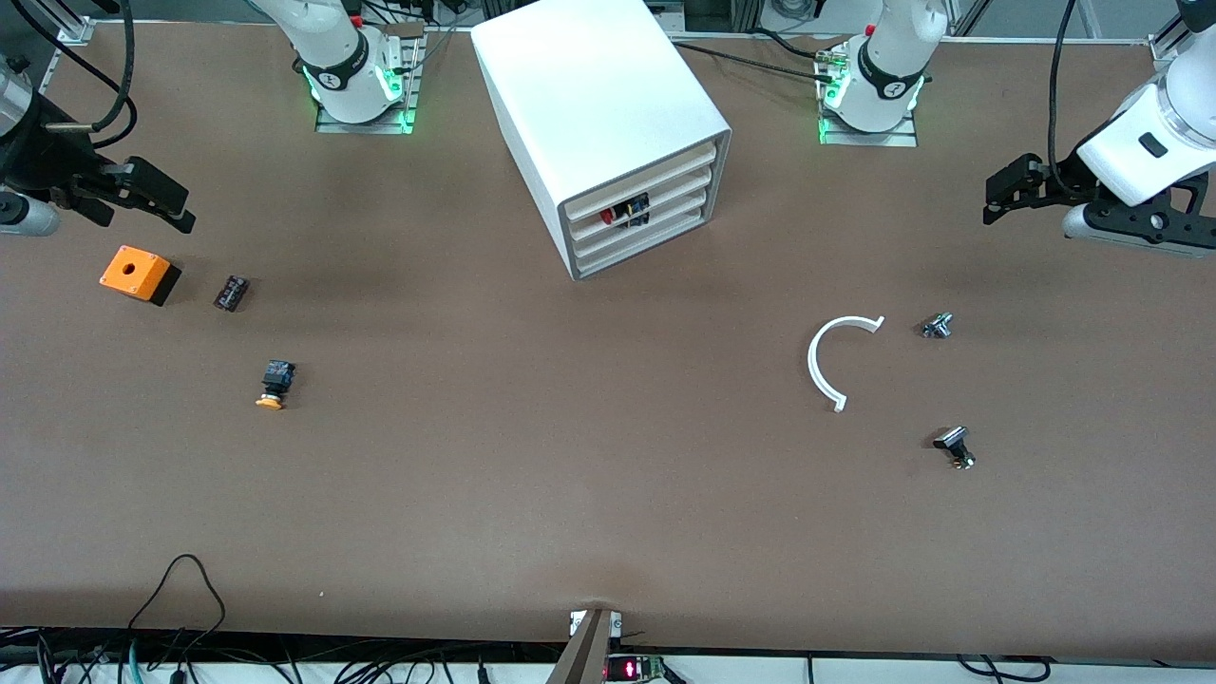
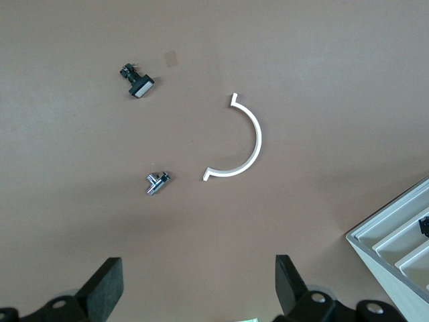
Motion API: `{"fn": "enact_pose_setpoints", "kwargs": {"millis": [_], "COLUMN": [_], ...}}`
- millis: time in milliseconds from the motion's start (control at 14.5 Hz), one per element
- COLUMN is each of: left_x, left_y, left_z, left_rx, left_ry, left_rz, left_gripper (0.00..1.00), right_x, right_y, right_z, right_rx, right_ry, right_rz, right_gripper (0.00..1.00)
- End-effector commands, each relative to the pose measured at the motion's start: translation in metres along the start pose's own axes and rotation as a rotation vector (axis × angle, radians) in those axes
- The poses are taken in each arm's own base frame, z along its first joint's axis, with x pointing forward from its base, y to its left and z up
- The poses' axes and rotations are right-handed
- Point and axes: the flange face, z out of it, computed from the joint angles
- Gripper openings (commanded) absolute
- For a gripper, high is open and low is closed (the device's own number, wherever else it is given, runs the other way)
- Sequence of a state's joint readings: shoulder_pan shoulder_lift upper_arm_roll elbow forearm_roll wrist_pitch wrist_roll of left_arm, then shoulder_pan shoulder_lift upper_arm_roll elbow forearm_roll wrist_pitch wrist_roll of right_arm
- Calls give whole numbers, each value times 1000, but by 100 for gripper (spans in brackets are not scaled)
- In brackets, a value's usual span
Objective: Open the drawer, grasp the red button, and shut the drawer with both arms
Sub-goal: 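Reach the left gripper to the drawer front while the right gripper advances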
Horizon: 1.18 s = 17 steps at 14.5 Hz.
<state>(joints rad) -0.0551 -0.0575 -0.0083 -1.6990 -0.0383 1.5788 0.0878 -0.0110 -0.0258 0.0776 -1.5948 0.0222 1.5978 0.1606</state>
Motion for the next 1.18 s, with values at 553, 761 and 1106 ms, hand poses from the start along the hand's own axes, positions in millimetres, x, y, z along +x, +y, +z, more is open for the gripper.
{"fn": "enact_pose_setpoints", "kwargs": {"millis": [553, 761, 1106], "left_x": [-7, -6, 26], "left_y": [2, 25, 75], "left_z": [0, 22, 85], "left_rx": [-13, -181, -507], "left_ry": [-25, -130, -267], "left_rz": [6, 21, 72], "left_gripper": [100, 100, 100], "right_x": [-6, -5, 18], "right_y": [-1, 0, -1], "right_z": [-9, -5, 44], "right_rx": [2, 7, 11], "right_ry": [6, 0, -87], "right_rz": [51, 38, -90], "right_gripper": [99, 99, 99]}}
